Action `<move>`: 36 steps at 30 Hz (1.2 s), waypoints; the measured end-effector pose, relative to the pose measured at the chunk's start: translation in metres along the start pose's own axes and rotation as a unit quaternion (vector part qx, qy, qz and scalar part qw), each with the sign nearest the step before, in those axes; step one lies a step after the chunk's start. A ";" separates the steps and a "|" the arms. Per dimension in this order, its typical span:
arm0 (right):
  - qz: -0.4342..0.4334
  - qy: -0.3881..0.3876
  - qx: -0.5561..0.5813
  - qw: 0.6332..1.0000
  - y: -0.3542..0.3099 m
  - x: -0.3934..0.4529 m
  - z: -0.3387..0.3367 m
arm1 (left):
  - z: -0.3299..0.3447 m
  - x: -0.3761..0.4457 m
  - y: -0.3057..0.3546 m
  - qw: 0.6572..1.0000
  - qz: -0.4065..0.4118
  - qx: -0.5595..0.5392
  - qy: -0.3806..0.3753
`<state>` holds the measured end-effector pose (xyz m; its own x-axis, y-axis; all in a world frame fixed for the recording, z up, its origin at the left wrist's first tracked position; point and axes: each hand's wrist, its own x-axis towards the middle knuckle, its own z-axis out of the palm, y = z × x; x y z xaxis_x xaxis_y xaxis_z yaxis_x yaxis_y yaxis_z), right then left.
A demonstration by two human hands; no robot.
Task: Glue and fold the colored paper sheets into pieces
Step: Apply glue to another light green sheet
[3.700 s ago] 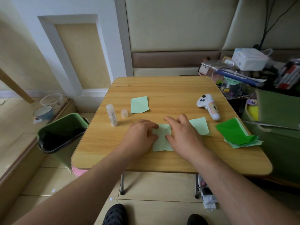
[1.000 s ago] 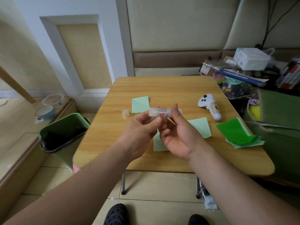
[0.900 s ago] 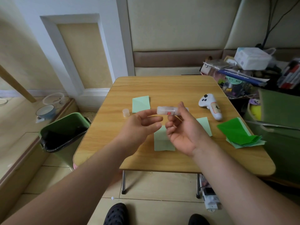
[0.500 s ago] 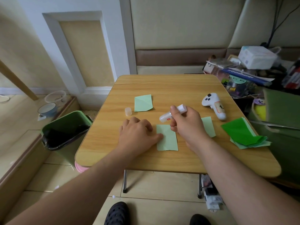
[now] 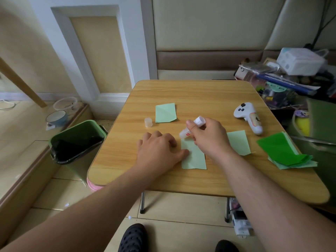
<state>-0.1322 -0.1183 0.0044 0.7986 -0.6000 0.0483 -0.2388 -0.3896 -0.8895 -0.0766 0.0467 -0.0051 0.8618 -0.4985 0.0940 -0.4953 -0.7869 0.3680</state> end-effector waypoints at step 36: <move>-0.064 -0.023 -0.094 0.993 -0.008 -0.008 -0.007 | -0.004 0.000 -0.005 0.999 0.021 -0.030 -0.014</move>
<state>-0.1402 -0.1155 0.0141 0.8520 -0.5068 0.1309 -0.2292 -0.5860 -0.7772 -0.0736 0.0523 -0.0032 0.8367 -0.5411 0.0849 -0.5225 -0.7421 0.4199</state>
